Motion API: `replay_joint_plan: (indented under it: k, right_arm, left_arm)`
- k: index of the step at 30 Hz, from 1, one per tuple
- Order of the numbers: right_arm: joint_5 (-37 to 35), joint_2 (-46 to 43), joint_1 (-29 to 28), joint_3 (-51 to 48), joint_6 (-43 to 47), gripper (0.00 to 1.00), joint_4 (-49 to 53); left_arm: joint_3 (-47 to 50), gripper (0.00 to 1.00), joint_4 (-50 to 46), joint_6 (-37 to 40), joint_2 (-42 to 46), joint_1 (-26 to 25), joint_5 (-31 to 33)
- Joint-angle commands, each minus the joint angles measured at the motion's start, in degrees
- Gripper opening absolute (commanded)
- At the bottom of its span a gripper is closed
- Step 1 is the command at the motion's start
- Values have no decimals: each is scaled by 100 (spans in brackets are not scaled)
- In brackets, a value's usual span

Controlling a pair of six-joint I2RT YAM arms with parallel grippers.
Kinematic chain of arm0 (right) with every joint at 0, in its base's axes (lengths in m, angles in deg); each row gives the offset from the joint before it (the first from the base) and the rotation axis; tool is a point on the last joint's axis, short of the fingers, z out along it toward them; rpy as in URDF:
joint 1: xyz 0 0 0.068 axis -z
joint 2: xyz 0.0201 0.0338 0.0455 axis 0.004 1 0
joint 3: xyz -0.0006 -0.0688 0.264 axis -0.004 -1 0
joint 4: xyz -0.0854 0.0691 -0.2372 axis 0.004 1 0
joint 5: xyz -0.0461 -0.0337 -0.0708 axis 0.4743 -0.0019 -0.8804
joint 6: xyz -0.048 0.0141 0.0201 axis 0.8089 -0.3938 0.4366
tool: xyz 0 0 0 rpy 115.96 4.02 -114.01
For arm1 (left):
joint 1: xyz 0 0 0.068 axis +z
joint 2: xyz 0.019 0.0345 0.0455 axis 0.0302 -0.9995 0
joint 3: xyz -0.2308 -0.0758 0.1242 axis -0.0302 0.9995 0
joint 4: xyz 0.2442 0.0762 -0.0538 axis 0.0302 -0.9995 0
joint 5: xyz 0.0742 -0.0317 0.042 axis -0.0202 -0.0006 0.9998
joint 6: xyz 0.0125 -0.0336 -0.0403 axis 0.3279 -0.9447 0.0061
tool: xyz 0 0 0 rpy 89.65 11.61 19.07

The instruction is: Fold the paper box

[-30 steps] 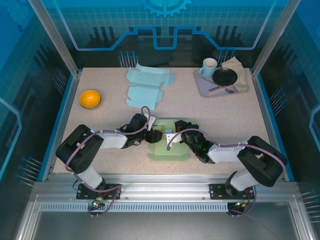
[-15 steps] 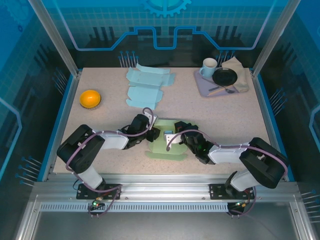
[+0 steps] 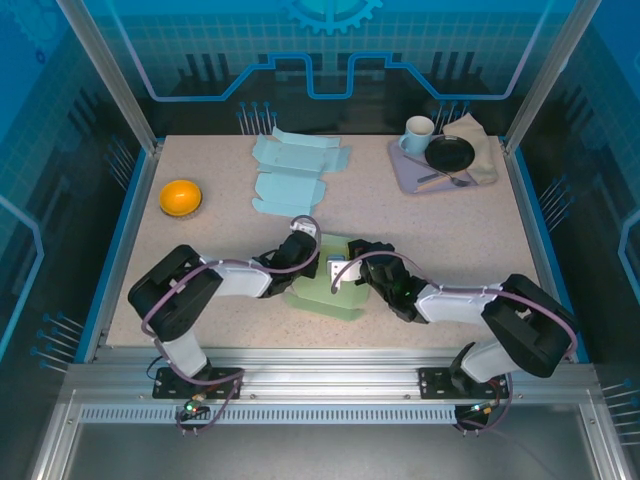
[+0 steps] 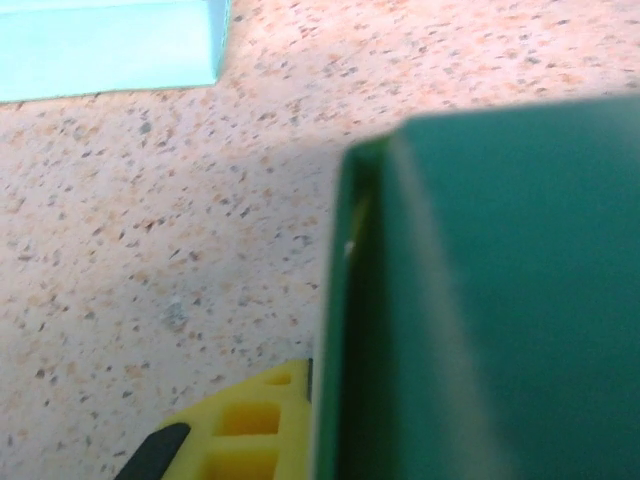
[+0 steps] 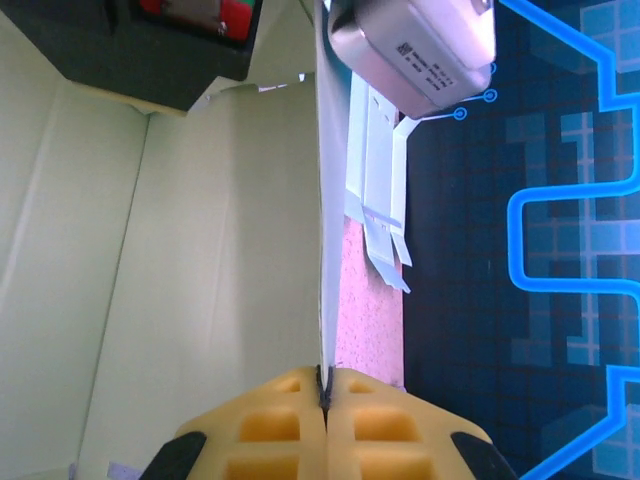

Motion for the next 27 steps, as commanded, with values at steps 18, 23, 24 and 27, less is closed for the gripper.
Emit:
replay_joint_plan:
  k: [18,23,24,27]
  right_arm:
    - [-420,9,316,-27,-380,0,485]
    - [-420,168,290,-123,-174,0,157]
    - [-412,208,278,-163,-93,0,25]
    - [-359,266,239,-257,104,0,-312]
  left_arm:
    - [78,59,-653,-612,255,256,135]
    - [338,68,-640,-507,1012,261,-642]
    - [411,69,-722,-507,1228,255,-798]
    - [556,70,-1238,-585,1886,258,-1190]
